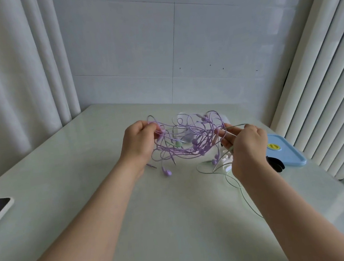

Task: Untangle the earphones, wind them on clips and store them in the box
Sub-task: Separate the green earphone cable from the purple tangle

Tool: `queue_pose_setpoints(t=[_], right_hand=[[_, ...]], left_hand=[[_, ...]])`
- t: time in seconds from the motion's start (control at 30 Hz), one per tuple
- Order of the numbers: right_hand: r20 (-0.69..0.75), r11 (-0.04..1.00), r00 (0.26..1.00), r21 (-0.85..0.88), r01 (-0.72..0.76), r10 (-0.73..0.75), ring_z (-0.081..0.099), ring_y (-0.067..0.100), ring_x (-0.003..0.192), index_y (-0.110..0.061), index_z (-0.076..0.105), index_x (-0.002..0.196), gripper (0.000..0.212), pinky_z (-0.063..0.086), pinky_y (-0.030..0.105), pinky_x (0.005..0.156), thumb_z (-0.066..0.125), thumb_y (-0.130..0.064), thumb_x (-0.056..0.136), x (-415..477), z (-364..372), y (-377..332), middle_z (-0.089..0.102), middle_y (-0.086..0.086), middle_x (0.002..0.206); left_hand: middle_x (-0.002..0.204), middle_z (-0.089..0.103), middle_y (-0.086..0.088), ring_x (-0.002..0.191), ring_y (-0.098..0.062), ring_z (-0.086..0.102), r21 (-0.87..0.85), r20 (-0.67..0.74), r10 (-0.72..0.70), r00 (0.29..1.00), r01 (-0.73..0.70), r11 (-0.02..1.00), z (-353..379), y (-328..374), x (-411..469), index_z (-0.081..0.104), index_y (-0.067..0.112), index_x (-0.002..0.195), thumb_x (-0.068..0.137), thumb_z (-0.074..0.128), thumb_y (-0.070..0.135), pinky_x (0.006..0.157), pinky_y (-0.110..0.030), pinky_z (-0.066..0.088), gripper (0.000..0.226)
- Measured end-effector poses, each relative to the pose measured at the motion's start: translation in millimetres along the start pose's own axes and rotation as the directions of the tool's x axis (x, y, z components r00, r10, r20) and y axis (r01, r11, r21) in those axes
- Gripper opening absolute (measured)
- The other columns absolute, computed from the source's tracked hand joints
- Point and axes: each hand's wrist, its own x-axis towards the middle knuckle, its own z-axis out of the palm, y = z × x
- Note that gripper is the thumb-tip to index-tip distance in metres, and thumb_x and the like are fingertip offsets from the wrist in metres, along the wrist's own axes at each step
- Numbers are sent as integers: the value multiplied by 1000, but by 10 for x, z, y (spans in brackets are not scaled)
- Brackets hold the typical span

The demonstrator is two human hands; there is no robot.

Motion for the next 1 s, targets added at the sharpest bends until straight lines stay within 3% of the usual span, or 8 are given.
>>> queue_pose_setpoints(t=[0.23,0.37,0.47,0.6,0.73,0.8,0.93,1.0], right_hand=[[-74,994,997,-103,-36,28,70,21,72,4,51,124,37,58,35,69,22,-11,107,52,-8,36,78,9,81],[-107,982,994,-188,-18,-2,57,15,73,-14,54,102,24,50,33,73,31,-19,109,52,4,81,68,0,88],[-82,993,996,-113,-30,21,61,16,68,-12,52,106,23,55,31,69,31,-17,111,17,26,70,69,4,83],[-40,998,997,-22,-62,61,72,20,62,-10,47,96,27,63,33,64,26,-15,112,-35,39,29,67,11,82],[16,991,998,-122,-50,53,77,26,66,-11,44,107,23,64,37,64,22,-18,112,-98,36,22,64,12,92],[43,965,998,-259,-29,42,76,26,65,-12,45,109,22,60,36,60,24,-18,111,-88,29,67,68,10,95],[64,860,997,-507,62,-34,63,16,70,-15,55,120,30,46,30,64,32,-7,102,-38,-12,112,78,-2,88],[110,805,993,-585,99,-42,55,13,67,-18,63,117,41,42,28,60,33,-1,95,-32,-40,90,78,-2,89]], left_hand=[[84,77,-21,63,-26,76,-339,-85,-248,965,207,918,-86,43,4,44,12,111,105,27,3,74,-37,61,21],[72,59,-15,47,-24,64,-488,-196,-351,916,219,845,-113,53,29,46,10,108,102,20,-5,65,-43,64,30],[55,44,-6,37,-16,37,-373,-271,-360,893,248,894,-132,37,39,53,12,87,101,27,-5,48,-30,54,34],[68,33,-4,50,-18,23,-303,-271,-426,863,343,889,-181,45,67,56,6,86,95,39,-9,38,-18,29,24],[68,38,-5,61,-25,34,-27,-277,-304,912,309,951,-210,66,25,57,9,78,82,59,9,52,-25,30,5],[69,51,-3,67,-27,47,126,-234,-209,949,243,962,-199,73,4,68,9,77,82,63,21,58,-28,36,15],[59,53,-6,79,-32,52,464,-180,-1,984,86,881,-180,-77,33,62,16,47,73,66,39,72,-34,50,35],[78,63,-6,92,-32,58,556,-157,55,986,42,830,-198,-161,79,63,21,55,75,74,34,79,-35,53,26]])
